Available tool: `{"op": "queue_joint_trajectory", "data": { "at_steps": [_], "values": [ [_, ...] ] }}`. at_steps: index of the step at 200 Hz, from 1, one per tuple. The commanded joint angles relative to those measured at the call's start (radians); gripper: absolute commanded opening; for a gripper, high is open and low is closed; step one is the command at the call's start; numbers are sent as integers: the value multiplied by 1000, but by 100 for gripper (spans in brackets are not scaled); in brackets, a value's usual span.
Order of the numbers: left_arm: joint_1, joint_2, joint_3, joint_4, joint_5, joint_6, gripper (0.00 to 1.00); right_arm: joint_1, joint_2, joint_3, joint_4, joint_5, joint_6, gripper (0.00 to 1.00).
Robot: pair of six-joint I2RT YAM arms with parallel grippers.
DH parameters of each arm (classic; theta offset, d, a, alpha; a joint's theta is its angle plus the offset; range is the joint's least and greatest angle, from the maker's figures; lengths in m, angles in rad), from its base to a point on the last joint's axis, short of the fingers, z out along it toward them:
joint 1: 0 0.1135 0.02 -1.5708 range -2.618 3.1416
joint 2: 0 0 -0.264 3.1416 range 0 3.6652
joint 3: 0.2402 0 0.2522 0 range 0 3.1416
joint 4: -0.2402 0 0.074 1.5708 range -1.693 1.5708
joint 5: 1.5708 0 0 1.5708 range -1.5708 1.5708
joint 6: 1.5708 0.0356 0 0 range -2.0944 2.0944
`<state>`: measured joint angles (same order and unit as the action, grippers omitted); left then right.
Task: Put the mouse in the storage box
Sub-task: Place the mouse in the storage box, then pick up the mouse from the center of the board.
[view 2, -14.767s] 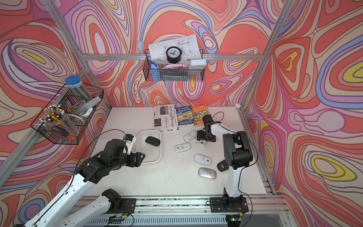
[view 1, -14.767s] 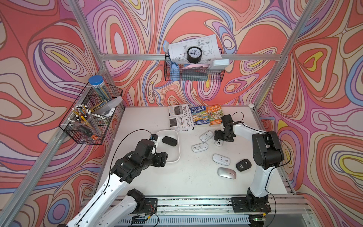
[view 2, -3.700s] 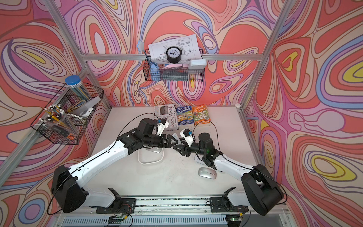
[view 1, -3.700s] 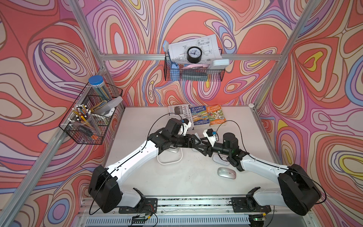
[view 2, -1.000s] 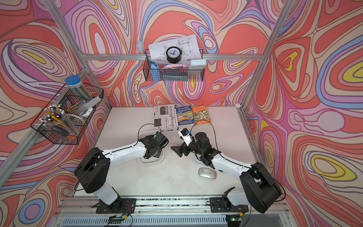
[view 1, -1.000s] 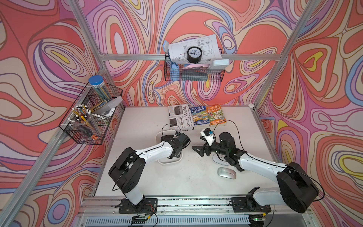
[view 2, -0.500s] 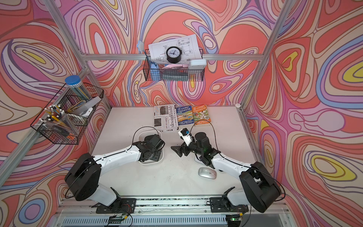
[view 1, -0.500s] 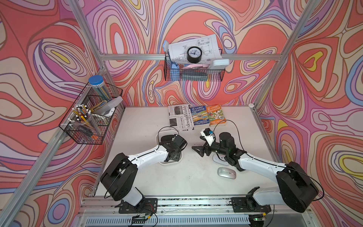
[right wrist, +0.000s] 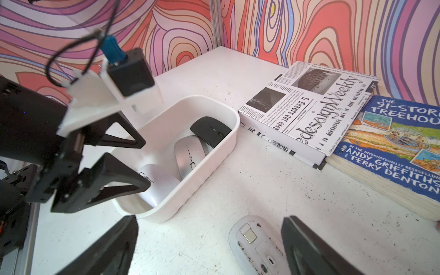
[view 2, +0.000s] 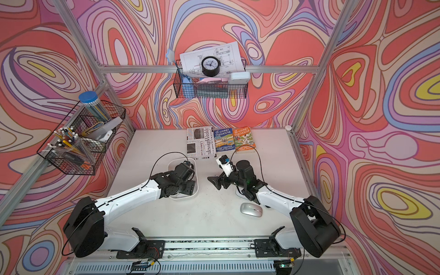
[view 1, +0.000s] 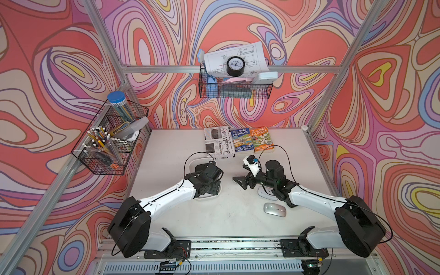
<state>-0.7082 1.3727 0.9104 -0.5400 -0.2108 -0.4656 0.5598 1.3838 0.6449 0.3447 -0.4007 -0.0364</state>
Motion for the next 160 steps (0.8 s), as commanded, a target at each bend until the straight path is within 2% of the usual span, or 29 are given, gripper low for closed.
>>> {"op": "queue_joint_trajectory", "data": {
  "at_steps": [1, 46, 94, 129, 160],
  "values": [
    [1, -59, 24, -60, 21, -22, 73, 5, 60, 69, -100, 26, -29, 96],
    [1, -176, 32, -115, 56, -33, 74, -21, 296, 362, -481, 49, -61, 94],
    [1, -257, 18, -142, 64, -42, 77, -44, 509, 565, -651, 126, -34, 93],
    [1, -264, 15, -143, 66, -39, 77, -58, 571, 581, -669, 101, 4, 94],
    [1, -255, 16, -149, 66, -41, 77, -61, 552, 543, -682, 98, 35, 96]
  ]
}}
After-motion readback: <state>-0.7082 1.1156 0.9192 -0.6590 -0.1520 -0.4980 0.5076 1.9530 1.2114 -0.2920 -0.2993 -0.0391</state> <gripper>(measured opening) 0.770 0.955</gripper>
